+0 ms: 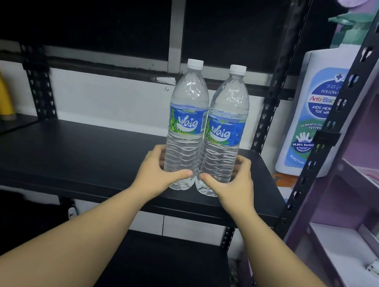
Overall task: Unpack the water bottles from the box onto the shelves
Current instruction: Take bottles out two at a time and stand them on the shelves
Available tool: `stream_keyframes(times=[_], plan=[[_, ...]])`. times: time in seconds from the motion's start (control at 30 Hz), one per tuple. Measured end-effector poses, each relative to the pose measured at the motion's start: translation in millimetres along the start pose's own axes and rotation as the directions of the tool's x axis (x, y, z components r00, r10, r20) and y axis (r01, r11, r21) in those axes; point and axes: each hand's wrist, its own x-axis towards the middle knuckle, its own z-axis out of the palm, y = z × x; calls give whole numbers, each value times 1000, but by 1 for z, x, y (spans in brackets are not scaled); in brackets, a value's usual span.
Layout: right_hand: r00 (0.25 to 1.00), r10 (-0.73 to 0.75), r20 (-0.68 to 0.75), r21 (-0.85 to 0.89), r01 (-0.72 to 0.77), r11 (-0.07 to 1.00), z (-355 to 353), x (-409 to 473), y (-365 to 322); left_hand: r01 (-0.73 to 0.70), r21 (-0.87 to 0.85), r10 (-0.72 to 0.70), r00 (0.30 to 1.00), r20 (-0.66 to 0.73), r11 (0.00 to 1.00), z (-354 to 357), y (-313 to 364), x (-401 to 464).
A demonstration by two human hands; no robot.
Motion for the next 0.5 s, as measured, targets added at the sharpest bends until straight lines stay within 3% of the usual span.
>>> stream_keyframes(times=[0.5], plan=[[987,117,114,-50,-112,992,-12,40,15,47,25,-49,993,103,999,9,-8,35]])
